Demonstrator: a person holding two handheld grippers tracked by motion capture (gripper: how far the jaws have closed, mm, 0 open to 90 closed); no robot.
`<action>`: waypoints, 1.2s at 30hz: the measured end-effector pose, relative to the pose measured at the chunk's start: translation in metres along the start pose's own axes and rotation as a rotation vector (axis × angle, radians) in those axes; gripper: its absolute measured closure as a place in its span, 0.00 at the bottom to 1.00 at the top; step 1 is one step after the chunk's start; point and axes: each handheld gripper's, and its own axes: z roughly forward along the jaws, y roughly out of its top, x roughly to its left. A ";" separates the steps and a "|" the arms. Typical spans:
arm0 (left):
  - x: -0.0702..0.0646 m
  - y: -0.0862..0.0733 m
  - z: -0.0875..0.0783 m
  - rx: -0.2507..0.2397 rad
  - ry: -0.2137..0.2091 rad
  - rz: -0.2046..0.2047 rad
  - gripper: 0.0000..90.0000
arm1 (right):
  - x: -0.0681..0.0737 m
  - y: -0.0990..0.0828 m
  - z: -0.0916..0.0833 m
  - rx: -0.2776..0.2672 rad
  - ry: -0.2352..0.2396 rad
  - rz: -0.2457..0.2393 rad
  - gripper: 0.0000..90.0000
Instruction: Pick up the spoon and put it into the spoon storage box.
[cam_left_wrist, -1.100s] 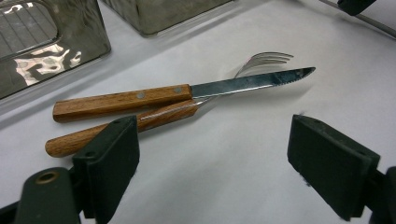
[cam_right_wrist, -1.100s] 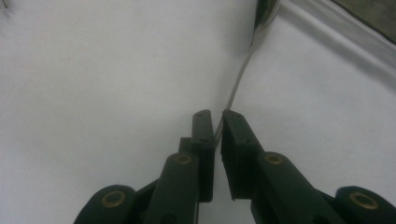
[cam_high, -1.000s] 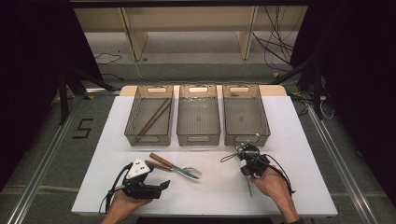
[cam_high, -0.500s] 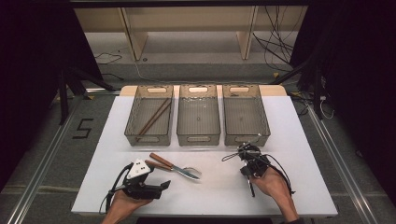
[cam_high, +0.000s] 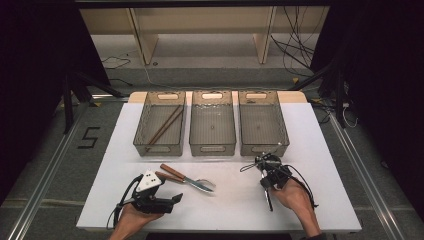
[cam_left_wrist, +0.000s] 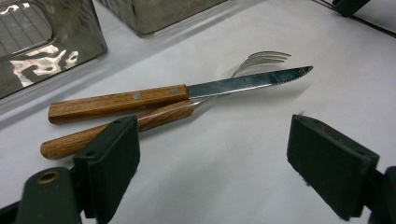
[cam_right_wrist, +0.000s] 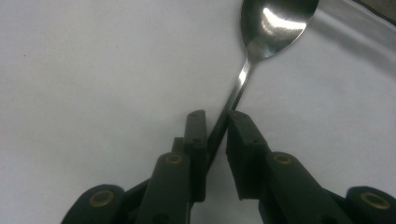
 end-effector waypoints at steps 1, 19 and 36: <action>0.000 0.000 0.000 0.000 0.000 0.001 0.19 | -0.001 0.000 0.000 0.001 0.006 -0.001 0.88; -0.001 -0.001 0.000 0.005 0.000 0.007 0.19 | -0.006 0.004 -0.004 0.018 -0.031 -0.006 0.95; -0.002 0.000 0.000 0.003 -0.005 0.014 0.19 | -0.015 0.001 -0.012 0.011 -0.066 0.012 0.99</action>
